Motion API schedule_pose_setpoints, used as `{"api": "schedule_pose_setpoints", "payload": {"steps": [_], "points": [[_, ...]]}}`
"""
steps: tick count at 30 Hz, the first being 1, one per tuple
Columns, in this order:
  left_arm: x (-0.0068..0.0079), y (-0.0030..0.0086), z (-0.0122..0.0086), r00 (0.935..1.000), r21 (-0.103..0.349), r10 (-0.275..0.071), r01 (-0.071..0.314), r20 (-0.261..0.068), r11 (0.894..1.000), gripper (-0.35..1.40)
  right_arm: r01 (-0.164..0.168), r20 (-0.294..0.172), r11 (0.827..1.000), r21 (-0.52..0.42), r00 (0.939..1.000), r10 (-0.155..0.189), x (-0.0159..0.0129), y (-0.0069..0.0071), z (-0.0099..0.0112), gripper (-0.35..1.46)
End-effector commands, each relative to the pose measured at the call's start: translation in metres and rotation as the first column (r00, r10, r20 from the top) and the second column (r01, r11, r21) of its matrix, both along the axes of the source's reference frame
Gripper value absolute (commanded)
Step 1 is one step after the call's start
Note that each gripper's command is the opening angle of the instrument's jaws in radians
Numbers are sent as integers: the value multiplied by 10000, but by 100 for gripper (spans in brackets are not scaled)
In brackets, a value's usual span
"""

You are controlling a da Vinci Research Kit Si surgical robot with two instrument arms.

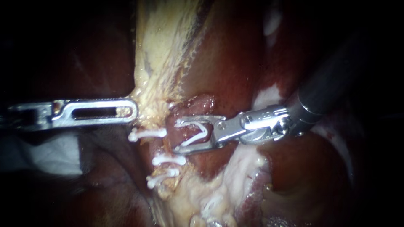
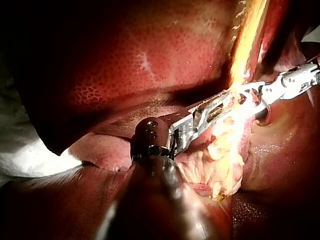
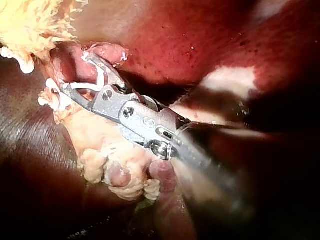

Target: Clipping second clip right tube

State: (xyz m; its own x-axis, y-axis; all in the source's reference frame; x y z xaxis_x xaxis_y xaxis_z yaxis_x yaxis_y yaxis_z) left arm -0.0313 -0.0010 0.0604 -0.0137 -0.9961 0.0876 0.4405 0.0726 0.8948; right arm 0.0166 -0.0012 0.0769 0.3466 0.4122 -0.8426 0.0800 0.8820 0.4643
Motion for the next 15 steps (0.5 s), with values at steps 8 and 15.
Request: {"api": "schedule_pose_setpoints", "payload": {"steps": [8, 15], "points": [[3, 3, 4, 10000, 7, 24, -24, 22, 10000, -35, 4, -145, 9998, 203, 9999, -1, -29, 10, -36, 49], [4, 3, 5, 10000, 7, 29, -29, 25, 10000, -35, -81, -171, 9995, 321, 9998, 86, -42, 14, -56, 49]]}}
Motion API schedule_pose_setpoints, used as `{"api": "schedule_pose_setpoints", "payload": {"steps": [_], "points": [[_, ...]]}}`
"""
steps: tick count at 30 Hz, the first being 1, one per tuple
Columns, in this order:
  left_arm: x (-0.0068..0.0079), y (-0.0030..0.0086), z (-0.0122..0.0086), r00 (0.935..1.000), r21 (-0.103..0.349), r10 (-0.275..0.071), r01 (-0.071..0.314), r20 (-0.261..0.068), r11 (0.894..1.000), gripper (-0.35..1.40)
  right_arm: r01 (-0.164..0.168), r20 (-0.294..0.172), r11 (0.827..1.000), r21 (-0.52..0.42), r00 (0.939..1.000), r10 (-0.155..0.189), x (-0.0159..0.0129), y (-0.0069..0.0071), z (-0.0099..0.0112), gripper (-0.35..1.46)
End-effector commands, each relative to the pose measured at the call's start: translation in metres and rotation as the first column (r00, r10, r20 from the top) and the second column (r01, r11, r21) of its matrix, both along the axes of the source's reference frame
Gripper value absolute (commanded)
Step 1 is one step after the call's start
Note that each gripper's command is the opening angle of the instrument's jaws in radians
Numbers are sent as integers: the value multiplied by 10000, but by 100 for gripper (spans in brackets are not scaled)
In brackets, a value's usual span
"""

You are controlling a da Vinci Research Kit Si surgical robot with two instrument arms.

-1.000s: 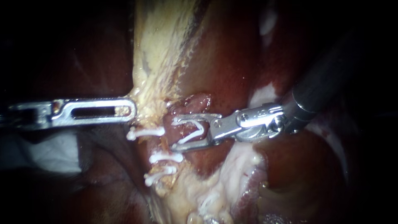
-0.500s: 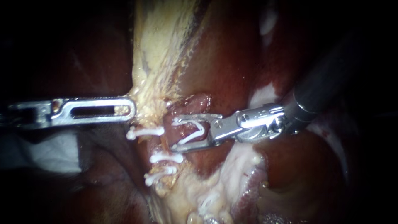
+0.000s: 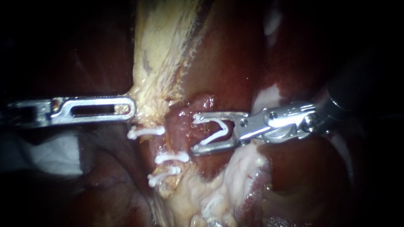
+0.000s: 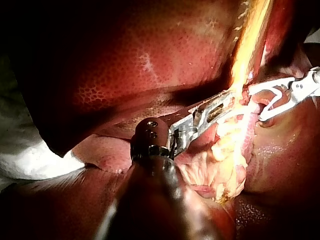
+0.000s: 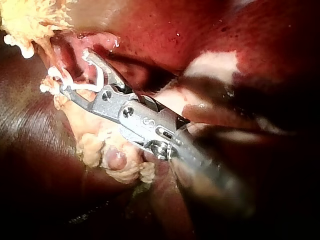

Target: Clipping second clip right tube

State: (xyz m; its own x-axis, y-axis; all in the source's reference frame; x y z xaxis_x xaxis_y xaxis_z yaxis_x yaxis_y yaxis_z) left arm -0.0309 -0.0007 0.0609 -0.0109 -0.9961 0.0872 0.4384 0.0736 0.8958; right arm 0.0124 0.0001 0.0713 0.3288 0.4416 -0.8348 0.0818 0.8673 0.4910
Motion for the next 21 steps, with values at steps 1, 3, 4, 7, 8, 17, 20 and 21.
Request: {"api": "schedule_pose_setpoints", "payload": {"steps": [1, 3, 4, 7, 8, 17, 20, 21], "points": [[0, 0, 0, 10000, 3, 0, 0, 5, 10000, -35, -6, 0, 10000, -1, 10000, 6, 0, 0, -1, 49], [0, 0, 0, 10000, 3, 1, -1, 6, 10000, -35, -6, 0, 10000, -2, 10000, 6, 0, -1, -1, 49], [0, 0, 0, 10000, 3, 1, -1, 6, 10000, -35, -6, 1, 10000, -3, 10000, 6, 0, -1, -1, 49], [0, 0, 1, 10000, 3, 1, -1, 5, 10000, -35, -24, -22, 10000, -2, 10000, 24, 0, -1, 0, 49], [0, 0, 1, 10000, 3, 2, -2, 6, 10000, -35, -25, -22, 10000, -3, 10000, 25, 1, -1, 0, 49], [0, 0, 1, 10000, 3, 2, -2, 6, 10000, -35, 104, -98, 9999, -90, 9999, -105, 16, -11, 7, 49], [0, 0, 0, 10000, 4, 2, -2, 7, 10000, -35, 157, -122, 9999, -9, 9998, -157, 26, -19, 14, 49], [0, 0, 0, 10000, 5, 2, -2, 7, 10000, -35, 154, -117, 9999, -27, 9998, -154, 29, -21, 16, 49]]}}
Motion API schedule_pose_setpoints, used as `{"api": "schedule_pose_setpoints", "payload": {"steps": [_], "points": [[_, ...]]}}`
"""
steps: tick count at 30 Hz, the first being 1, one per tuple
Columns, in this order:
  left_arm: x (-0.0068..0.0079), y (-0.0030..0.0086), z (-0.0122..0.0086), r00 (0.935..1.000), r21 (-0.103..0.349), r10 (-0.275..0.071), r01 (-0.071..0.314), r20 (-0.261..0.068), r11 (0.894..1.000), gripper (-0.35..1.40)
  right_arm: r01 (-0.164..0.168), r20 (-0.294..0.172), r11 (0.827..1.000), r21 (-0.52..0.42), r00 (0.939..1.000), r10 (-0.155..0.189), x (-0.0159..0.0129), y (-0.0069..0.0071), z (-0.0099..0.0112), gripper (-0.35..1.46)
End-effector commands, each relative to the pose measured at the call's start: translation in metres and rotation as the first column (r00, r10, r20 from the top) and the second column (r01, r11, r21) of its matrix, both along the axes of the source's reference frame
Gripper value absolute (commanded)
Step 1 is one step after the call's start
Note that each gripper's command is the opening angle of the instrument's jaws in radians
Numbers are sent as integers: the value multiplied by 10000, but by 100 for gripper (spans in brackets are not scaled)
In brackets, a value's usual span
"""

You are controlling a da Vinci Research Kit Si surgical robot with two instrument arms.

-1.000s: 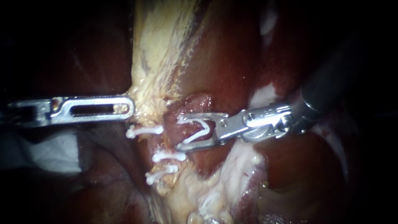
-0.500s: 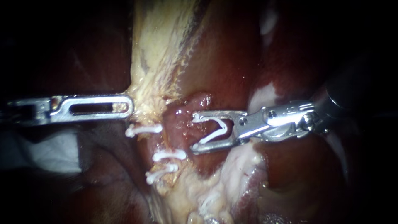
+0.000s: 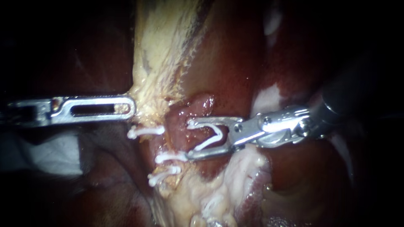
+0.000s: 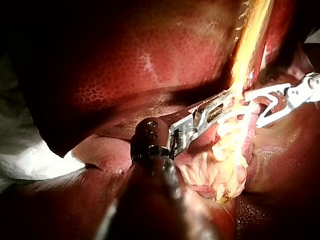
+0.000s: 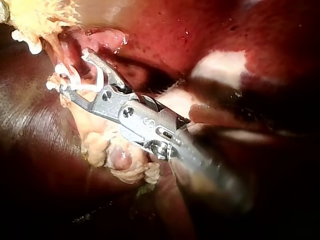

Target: Clipping second clip right tube

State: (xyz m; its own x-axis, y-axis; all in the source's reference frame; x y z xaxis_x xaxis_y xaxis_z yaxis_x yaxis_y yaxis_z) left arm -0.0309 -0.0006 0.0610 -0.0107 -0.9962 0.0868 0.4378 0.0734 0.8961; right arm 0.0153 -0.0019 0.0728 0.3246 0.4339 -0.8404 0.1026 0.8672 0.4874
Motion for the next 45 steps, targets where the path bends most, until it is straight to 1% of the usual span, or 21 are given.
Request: {"api": "schedule_pose_setpoints", "payload": {"steps": [1, 10, 16, 24, 28, 33, 36, 40, 45], "points": [[0, 0, -1, 10000, 2, -1, 1, 0, 10000, -35, 19, 4, 10000, 53, 10000, -19, 4, -2, 2, 49], [-1, -1, -3, 10000, 5, -12, 12, -6, 10000, -35, 103, -19, 9996, 273, 9999, -103, 29, -14, 18, 49], [-1, -2, -4, 10000, 6, -16, 16, -9, 10000, -35, 176, -49, 9992, 360, 9998, -175, 39, -19, 25, 49], [-2, -2, -5, 10000, 6, -18, 18, -10, 10000, -35, 156, -159, 9976, 681, 9998, -145, 42, -20, 25, 49], [-1, -2, -5, 10000, 6, -18, 18, -10, 10000, -35, 142, -336, 9954, 950, 9994, -110, 43, -21, 23, 48], [-1, -2, -5, 10000, 6, -18, 18, -10, 10000, -35, 271, -722, 9912, 1299, 9972, -178, 47, -26, 18, 47], [-1, -2, -4, 10000, 6, -18, 18, -10, 10000, -35, 362, -801, 9894, 1407, 9965, -251, 50, -28, 15, 47], [-2, -2, -4, 10000, 6, -18, 18, -10, 10000, -35, 406, -975, 9874, 1528, 9949, -259, 53, -31, 13, 47], [-2, -2, -4, 10000, 6, -19, 19, -11, 10000, -35, 453, -1020, 9854, 1642, 9944, -288, 57, -32, 13, 47]]}}
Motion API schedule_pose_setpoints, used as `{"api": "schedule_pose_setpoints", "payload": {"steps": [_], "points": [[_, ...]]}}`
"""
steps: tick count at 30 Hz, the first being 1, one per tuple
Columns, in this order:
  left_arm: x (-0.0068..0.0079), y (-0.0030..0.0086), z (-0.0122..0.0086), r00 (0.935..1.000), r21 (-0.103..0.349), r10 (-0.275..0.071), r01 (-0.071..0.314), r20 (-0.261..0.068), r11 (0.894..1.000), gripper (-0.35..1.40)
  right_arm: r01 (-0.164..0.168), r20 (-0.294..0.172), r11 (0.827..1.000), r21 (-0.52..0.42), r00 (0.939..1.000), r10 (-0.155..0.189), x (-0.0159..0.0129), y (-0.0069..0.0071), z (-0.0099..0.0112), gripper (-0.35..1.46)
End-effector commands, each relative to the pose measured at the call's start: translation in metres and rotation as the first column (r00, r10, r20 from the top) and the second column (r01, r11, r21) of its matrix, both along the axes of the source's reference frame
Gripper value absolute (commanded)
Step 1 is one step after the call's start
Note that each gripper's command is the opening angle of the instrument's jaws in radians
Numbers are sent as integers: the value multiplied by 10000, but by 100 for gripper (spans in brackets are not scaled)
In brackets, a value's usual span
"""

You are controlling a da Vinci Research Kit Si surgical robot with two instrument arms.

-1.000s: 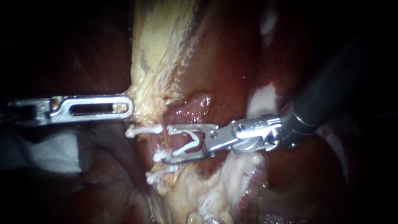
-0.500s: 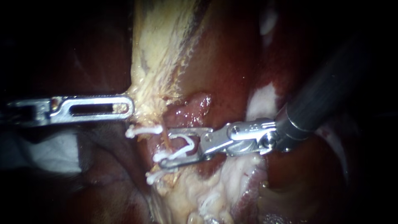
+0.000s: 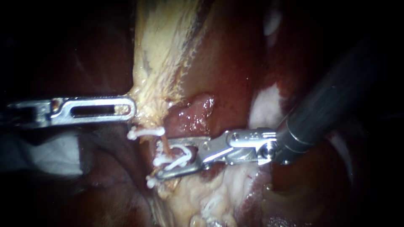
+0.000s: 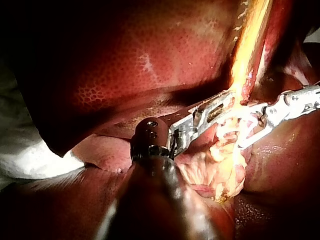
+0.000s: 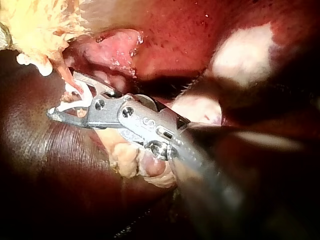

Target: Clipping second clip right tube

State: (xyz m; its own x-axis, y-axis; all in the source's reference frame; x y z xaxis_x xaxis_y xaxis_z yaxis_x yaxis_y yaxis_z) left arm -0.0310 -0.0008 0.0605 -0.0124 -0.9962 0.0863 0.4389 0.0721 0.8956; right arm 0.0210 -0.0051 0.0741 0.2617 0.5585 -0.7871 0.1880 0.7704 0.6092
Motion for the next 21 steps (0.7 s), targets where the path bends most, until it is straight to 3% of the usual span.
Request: {"api": "schedule_pose_setpoints", "payload": {"steps": [1, 18, 21], "points": [[0, 0, 0, 10000, 0, -2, 2, -1, 10000, -35, 5, -36, 10000, 18, 10000, -5, 2, 0, 0, 46], [-2, 0, 1, 10000, -4, -9, 9, -6, 10000, -35, 57, -31, 9997, 235, 10000, -56, 17, -9, 9, 43], [-2, 0, 1, 10000, -4, -8, 8, -6, 10000, -35, -18, 37, 9994, 334, 10000, 17, 14, -9, 9, 30]]}}
